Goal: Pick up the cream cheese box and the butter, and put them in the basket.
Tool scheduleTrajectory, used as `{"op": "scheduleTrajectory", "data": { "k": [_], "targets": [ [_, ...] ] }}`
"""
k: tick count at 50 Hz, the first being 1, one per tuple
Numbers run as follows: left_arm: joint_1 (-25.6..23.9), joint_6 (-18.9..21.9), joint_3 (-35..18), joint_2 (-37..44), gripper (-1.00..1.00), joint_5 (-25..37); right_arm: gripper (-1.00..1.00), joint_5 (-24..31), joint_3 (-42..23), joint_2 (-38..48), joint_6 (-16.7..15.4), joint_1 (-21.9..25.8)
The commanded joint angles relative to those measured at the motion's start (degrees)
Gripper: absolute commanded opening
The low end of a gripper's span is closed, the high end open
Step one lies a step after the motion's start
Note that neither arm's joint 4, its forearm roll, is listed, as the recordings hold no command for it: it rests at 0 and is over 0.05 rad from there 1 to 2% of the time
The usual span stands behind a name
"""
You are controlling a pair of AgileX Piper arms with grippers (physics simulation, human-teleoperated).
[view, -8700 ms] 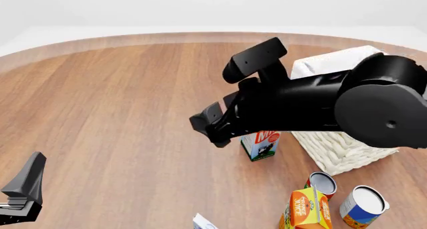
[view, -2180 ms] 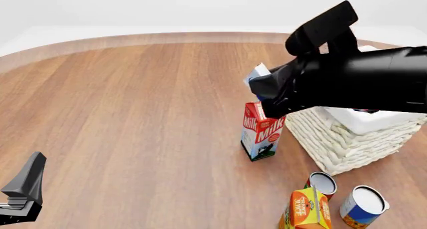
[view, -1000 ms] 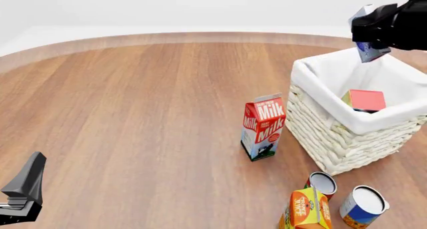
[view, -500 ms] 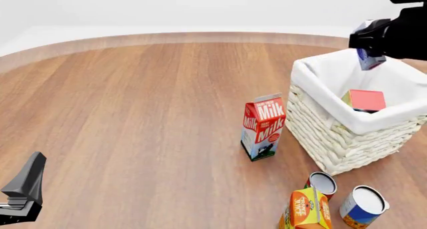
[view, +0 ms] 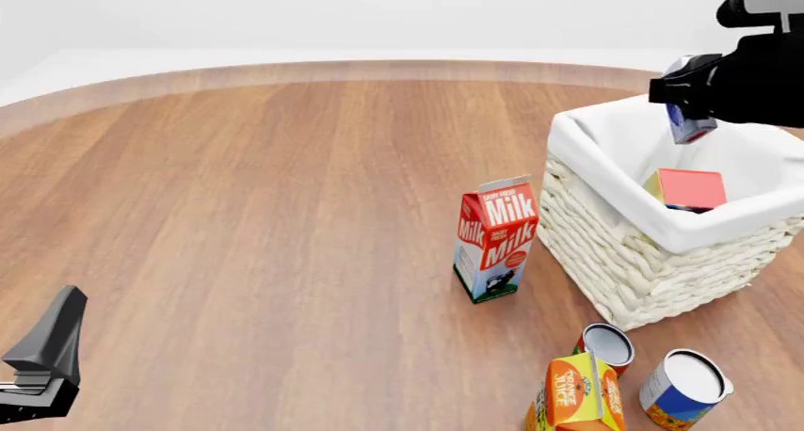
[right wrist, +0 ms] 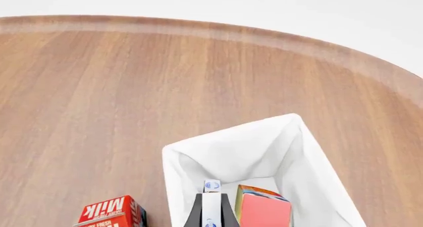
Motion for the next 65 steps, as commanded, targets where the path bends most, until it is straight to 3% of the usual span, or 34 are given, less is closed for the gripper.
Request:
{"op": "scheduleTrajectory", "data": {
  "k": [1, 65],
  "targets": [
    [0.0, 0.0, 0.0, 0.0, 1.0, 0.0, -1.0, -1.0, 0.6, 0.5, 0.2, -0.8],
    [0.0, 0.0, 0.0, 0.0, 1.0, 0.0, -1.0, -10.2, 5.0, 10.3, -0.1, -2.5]
  ]
}}
